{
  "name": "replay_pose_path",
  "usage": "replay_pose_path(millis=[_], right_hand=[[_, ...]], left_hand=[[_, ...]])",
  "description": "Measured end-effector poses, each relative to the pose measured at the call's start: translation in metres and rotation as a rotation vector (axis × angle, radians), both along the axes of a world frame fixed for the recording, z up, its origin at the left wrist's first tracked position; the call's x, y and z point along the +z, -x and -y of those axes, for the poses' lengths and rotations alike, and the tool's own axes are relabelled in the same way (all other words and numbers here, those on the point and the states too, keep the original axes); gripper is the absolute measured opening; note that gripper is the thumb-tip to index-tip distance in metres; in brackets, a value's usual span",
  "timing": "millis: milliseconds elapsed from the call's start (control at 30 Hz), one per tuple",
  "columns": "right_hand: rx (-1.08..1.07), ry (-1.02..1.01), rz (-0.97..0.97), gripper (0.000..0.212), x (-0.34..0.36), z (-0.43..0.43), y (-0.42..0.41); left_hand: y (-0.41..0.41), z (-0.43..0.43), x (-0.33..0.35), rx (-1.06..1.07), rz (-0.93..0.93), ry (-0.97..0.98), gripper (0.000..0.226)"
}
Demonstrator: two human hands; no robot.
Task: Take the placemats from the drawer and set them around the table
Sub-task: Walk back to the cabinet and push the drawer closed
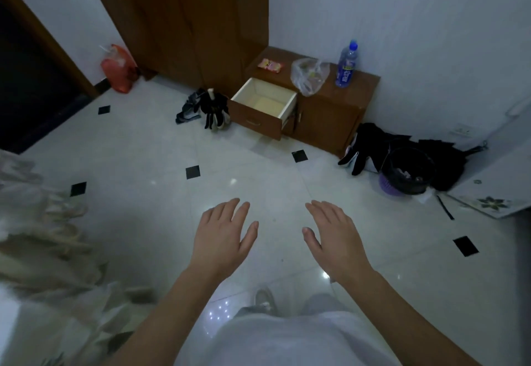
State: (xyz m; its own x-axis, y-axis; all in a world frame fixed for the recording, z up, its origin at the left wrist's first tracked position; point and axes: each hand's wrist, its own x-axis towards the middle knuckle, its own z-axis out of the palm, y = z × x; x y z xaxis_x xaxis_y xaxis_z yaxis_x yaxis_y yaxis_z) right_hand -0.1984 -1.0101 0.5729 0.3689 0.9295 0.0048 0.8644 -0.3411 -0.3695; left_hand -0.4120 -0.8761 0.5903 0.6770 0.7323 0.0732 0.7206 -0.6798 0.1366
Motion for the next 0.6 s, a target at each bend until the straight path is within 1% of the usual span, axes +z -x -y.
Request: replay_pose_path(millis=[167, 333, 467, 600], right_hand=[[-0.042, 0.033, -0.012, 0.056, -0.005, -0.045, -0.031], [-0.054, 0.067, -0.029, 0.056, -0.024, -0.111, -0.073], [-0.014, 0.069, -0.053, 0.053, -0.028, -0.187, -0.108], [0.098, 0.060, -0.060, 0.054, -0.025, -0.274, -0.132]], left_hand=[[-0.040, -0.080, 0.008, -0.043, -0.011, -0.008, 0.054], [-0.081, -0.152, -0.009, -0.046, -0.021, 0.014, 0.055], [-0.108, -0.205, -0.020, 0.003, -0.025, 0.036, 0.053], [-0.123, -0.252, -0.021, 0.070, -0.043, 0.036, 0.052]])
